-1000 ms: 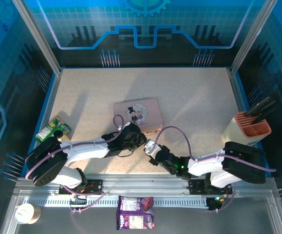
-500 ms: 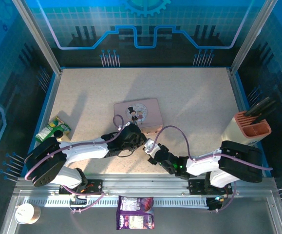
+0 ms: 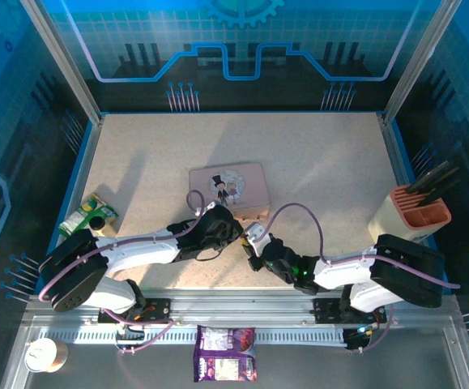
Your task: Unlock a padlock with a key
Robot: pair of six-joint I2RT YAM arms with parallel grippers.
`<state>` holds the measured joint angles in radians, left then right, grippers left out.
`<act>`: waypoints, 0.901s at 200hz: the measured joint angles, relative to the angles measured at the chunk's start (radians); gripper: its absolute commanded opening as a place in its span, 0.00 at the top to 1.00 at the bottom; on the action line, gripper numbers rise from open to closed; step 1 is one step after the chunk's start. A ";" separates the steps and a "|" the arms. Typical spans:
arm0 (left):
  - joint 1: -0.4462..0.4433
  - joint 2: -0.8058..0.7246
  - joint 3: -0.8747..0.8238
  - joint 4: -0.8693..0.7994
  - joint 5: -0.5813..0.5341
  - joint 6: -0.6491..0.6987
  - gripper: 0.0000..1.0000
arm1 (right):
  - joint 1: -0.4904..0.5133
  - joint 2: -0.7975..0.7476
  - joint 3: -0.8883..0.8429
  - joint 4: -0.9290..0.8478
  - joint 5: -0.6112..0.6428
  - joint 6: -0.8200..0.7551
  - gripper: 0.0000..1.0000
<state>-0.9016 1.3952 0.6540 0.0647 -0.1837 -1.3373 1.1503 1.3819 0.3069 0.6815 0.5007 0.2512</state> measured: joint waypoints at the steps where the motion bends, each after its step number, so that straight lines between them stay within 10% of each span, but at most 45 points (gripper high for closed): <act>1: 0.000 0.000 0.000 0.000 0.000 0.000 1.00 | 0.000 0.000 0.000 0.000 -0.002 0.003 0.93; 180: 0.000 0.026 -0.013 -0.013 0.000 0.002 0.86 | -0.077 0.077 -0.036 0.127 -0.224 0.476 1.00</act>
<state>-0.9012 1.4216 0.6415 0.0513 -0.1833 -1.3350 1.0733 1.4586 0.2710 0.8082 0.2768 0.7269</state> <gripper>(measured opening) 0.118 0.065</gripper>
